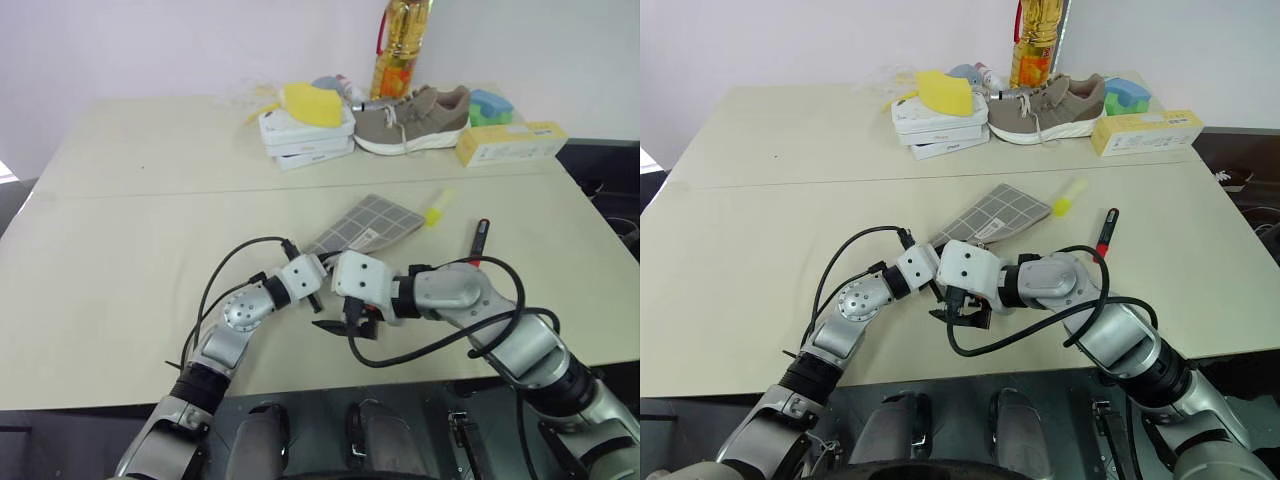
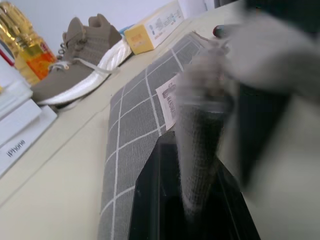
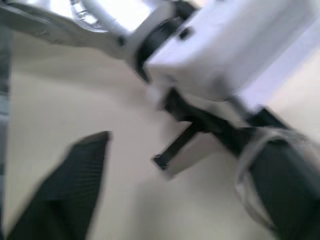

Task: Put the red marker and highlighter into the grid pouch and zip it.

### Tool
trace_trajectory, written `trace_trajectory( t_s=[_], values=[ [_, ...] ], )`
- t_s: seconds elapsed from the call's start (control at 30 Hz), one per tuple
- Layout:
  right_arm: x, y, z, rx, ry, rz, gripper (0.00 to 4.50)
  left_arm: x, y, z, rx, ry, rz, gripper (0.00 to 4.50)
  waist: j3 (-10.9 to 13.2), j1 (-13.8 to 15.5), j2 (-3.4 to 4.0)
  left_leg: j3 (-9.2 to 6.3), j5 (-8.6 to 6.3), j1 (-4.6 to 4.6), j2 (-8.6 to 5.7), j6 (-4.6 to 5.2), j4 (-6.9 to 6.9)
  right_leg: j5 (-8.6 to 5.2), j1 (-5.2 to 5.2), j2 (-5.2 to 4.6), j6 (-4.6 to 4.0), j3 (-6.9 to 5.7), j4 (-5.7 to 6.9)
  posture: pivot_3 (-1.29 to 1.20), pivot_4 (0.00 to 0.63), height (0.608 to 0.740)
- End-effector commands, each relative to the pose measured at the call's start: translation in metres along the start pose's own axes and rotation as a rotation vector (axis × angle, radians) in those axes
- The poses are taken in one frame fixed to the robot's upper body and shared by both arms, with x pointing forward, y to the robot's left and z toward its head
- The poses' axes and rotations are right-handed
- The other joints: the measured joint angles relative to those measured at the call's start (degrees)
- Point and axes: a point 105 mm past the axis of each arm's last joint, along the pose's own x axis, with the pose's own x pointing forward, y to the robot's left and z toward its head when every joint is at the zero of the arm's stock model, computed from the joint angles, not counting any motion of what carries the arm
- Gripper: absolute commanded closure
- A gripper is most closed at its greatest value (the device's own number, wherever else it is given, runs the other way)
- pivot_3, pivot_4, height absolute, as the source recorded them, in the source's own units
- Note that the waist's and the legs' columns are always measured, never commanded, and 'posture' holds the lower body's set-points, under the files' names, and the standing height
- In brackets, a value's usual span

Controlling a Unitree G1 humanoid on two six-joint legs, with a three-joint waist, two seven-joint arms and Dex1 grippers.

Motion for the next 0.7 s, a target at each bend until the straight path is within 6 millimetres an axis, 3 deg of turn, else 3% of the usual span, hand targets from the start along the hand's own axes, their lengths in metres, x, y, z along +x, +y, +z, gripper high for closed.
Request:
trace_trajectory(
  t_s=[0.03,0.17,0.33,0.47,0.53,0.7],
  values=[
    [-0.029,-0.021,-0.019,0.056,0.038,-0.157,0.05,-0.019,0.025,-0.002,0.009,0.014,0.078,4.5,0.0,0.4,-0.01,0.01,0.0,0.0,0.0,0.0,0.0,0.0,0.0,-0.01,0.0,0.0,-0.01,0.0,0.15,0.74],
    [-0.054,-0.044,-0.042,0.186,0.057,-0.327,0.05,-0.038,0.044,-0.012,0.045,0.065,0.119,4.5,0.0,0.4,0.0,0.04,0.0,0.07,0.03,0.0,-0.02,0.0,0.0,0.03,-0.01,0.02,0.0,0.0,0.15,0.74],
    [-0.075,-0.09,-0.064,0.394,0.028,-0.619,0.05,-0.047,0.052,-0.015,0.053,0.073,0.139,4.5,0.0,0.9,0.0,0.06,0.0,0.21,0.02,0.0,-0.02,0.0,0.14,0.03,-0.03,0.03,0.01,0.0,0.15,0.74],
    [-0.082,-0.115,-0.078,0.532,0.016,-0.784,0.05,-0.048,0.056,-0.013,0.025,0.056,0.171,4.5,0.0,0.9,-0.01,0.12,0.0,0.2,0.01,0.0,-0.04,0.0,0.13,0.0,-0.02,0.05,0.0,0.0,0.15,0.74],
    [-0.085,-0.142,-0.089,0.618,0.018,-0.99,0.05,-0.047,0.059,-0.013,0.001,0.049,0.204,4.5,0.0,0.7,0.0,0.24,0.0,0.21,0.01,0.0,-0.07,0.01,0.14,0.01,-0.02,0.05,0.01,0.0,0.15,0.74],
    [-0.079,-0.169,-0.106,0.754,0.031,-1.19,0.05,-0.044,0.057,-0.01,-0.009,0.031,0.212,4.5,0.0,0.8,0.04,0.37,0.01,0.24,0.02,-0.01,-0.13,0.01,0.09,0.01,-0.03,0.07,0.08,0.0,0.15,0.74]
  ],
)
